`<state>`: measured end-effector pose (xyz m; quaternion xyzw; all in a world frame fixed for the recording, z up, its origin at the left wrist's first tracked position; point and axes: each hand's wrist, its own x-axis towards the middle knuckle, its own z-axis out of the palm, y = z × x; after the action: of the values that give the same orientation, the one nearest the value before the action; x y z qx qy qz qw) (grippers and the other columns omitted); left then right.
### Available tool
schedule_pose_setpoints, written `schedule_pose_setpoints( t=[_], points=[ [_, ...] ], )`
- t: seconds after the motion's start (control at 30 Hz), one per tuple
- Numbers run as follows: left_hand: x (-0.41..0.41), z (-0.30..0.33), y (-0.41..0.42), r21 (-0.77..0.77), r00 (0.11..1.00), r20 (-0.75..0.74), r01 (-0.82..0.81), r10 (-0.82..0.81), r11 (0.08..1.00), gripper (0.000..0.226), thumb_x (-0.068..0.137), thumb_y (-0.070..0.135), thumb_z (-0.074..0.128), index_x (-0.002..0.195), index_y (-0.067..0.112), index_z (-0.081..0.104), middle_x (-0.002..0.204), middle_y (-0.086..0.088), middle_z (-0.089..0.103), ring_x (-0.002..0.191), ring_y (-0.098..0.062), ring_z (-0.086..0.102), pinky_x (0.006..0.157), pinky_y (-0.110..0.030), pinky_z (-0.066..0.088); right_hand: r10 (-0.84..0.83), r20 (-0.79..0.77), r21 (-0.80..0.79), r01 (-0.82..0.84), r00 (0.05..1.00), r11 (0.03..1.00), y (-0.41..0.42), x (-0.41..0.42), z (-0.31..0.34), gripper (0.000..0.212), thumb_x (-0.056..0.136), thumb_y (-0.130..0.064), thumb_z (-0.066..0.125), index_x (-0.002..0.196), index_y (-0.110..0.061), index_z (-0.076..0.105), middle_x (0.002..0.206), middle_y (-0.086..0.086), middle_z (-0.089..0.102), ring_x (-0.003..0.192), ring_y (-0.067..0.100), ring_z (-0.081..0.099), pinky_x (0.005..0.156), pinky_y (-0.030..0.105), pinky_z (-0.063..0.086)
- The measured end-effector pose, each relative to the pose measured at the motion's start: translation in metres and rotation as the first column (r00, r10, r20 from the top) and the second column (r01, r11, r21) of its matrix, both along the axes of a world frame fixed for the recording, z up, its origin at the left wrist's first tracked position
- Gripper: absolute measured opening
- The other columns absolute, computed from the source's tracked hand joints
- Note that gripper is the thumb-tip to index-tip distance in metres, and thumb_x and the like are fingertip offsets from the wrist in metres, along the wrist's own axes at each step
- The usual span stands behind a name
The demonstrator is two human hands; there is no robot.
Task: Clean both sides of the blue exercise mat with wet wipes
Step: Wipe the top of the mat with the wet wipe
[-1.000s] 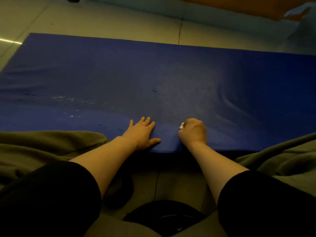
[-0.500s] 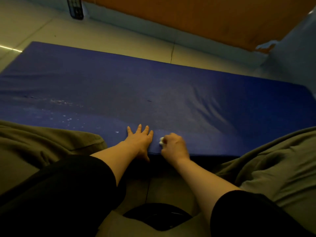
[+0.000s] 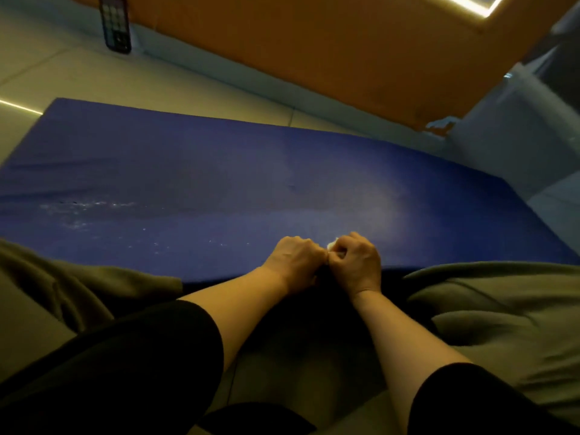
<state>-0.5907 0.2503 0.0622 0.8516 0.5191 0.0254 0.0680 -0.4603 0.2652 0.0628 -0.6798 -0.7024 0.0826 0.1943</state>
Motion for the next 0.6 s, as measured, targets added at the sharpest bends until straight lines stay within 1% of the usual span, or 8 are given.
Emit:
schedule_pose_setpoints(
  t=[0.1,0.2,0.3,0.37,0.4,0.47,0.53,0.6],
  points=[
    [0.018,-0.017,-0.001,-0.092,0.999,-0.027,0.015,-0.017,0.996,0.023,0.092,0.021,0.048,0.106,0.01,0.061,0.111,-0.01,0.064,0.098,-0.034,0.062,0.068,-0.034,0.039,-0.06,-0.022,-0.125,0.057,0.998,0.99,-0.005,0.013,-0.022,0.014,0.078,-0.015,0.065,0.072,-0.003,0.069,0.084,0.017,0.062,0.083,0.037,0.059,0.07,0.039,0.047],
    [0.024,-0.037,-0.005,-0.173,0.999,-0.051,0.008,-0.017,0.985,0.025,0.092,0.021,0.048,0.113,0.01,0.057,0.116,-0.01,0.062,0.102,-0.034,0.062,0.072,-0.035,0.042,-0.052,-0.026,-0.24,0.044,0.998,0.97,-0.011,0.017,-0.043,0.015,0.079,-0.016,0.064,0.08,-0.003,0.071,0.09,0.016,0.063,0.088,0.033,0.06,0.073,0.034,0.044],
    [0.023,-0.053,-0.004,-0.192,0.999,-0.035,-0.005,-0.002,0.981,0.03,0.088,0.032,0.056,0.114,0.016,0.054,0.117,-0.004,0.06,0.102,-0.028,0.061,0.067,-0.031,0.036,-0.024,-0.017,-0.28,0.019,1.0,0.96,-0.015,0.018,-0.052,0.015,0.08,-0.015,0.062,0.085,-0.002,0.069,0.095,0.017,0.062,0.091,0.034,0.057,0.068,0.028,0.036],
    [0.022,-0.062,-0.001,-0.173,1.0,-0.006,-0.012,0.011,0.985,0.04,0.084,0.047,0.06,0.112,0.019,0.053,0.117,-0.001,0.057,0.105,-0.024,0.059,0.066,-0.03,0.034,-0.022,0.007,-0.295,0.023,1.0,0.955,-0.014,0.031,-0.052,0.016,0.08,-0.014,0.061,0.088,-0.003,0.069,0.099,0.017,0.062,0.096,0.034,0.057,0.073,0.03,0.04],
    [0.02,-0.066,0.001,-0.164,1.0,0.018,-0.012,0.016,0.986,0.049,0.081,0.056,0.062,0.112,0.02,0.053,0.118,0.0,0.056,0.106,-0.022,0.057,0.067,-0.03,0.034,-0.062,0.033,-0.286,0.069,0.998,0.956,-0.012,0.044,-0.052,0.016,0.08,-0.013,0.06,0.089,-0.004,0.07,0.101,0.017,0.063,0.098,0.035,0.057,0.077,0.032,0.043],
    [0.017,-0.073,0.005,-0.155,0.996,0.084,-0.002,0.015,0.988,0.066,0.073,0.071,0.063,0.115,0.02,0.054,0.122,0.002,0.054,0.11,-0.021,0.054,0.07,-0.031,0.039,-0.236,0.086,-0.25,0.25,0.968,0.936,-0.008,0.074,-0.045,0.017,0.081,-0.012,0.058,0.092,-0.007,0.071,0.103,0.017,0.062,0.099,0.036,0.056,0.079,0.033,0.043],
    [0.014,-0.076,0.008,-0.144,0.99,0.14,-0.003,0.024,0.99,0.073,0.069,0.077,0.061,0.116,0.022,0.054,0.125,0.004,0.055,0.112,-0.019,0.053,0.076,-0.033,0.043,-0.377,0.095,-0.239,0.388,0.922,0.89,-0.008,0.096,-0.04,0.016,0.082,-0.012,0.059,0.093,-0.007,0.07,0.106,0.017,0.062,0.1,0.037,0.056,0.081,0.034,0.043],
    [0.014,-0.075,0.008,-0.153,0.989,0.141,-0.024,0.045,0.988,0.074,0.068,0.079,0.06,0.115,0.023,0.055,0.123,0.005,0.056,0.109,-0.019,0.055,0.078,-0.033,0.044,-0.386,0.075,-0.252,0.392,0.92,0.885,-0.014,0.091,-0.038,0.015,0.082,-0.01,0.06,0.093,-0.007,0.07,0.107,0.016,0.062,0.101,0.036,0.056,0.082,0.034,0.042]
  ],
)
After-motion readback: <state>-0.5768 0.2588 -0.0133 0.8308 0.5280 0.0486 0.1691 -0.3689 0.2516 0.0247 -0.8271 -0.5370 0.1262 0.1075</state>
